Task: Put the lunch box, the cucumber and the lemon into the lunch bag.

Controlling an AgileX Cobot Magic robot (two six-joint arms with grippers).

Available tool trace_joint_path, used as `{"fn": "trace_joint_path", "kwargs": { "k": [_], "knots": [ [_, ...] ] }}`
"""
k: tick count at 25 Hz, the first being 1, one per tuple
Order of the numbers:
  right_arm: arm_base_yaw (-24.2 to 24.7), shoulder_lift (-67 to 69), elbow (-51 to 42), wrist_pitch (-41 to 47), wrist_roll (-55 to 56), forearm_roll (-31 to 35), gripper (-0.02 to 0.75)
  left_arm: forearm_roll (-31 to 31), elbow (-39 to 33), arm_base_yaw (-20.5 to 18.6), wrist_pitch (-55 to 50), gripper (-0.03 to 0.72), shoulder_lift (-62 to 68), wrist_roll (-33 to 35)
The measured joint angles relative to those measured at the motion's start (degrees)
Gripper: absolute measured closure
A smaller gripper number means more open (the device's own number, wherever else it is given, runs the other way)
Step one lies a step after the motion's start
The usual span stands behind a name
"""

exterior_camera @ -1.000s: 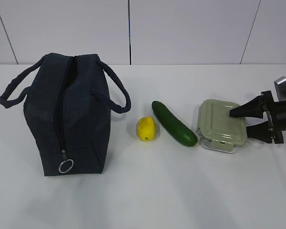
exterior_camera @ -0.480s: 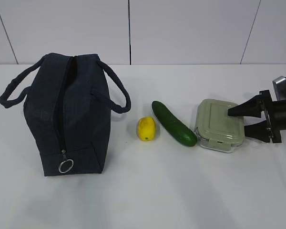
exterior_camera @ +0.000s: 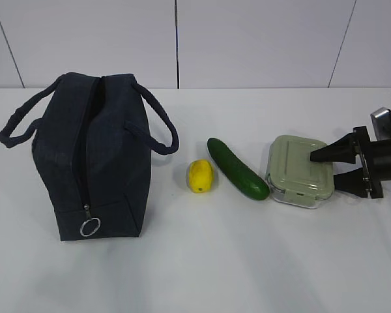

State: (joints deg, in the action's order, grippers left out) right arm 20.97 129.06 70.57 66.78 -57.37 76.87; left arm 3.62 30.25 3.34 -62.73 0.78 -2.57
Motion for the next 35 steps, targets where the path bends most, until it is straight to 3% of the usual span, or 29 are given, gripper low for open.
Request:
{"fn": "trace_joint_path", "kwargs": {
  "k": [28,35],
  "knots": [
    [0.0,0.0,0.0,0.0,0.0,0.0,0.159,0.0,0.0,0.0,0.0,0.454,0.0,0.0],
    [0.0,0.0,0.0,0.0,0.0,0.0,0.254,0.0,0.0,0.0,0.0,0.454,0.0,0.0]
  ]
}}
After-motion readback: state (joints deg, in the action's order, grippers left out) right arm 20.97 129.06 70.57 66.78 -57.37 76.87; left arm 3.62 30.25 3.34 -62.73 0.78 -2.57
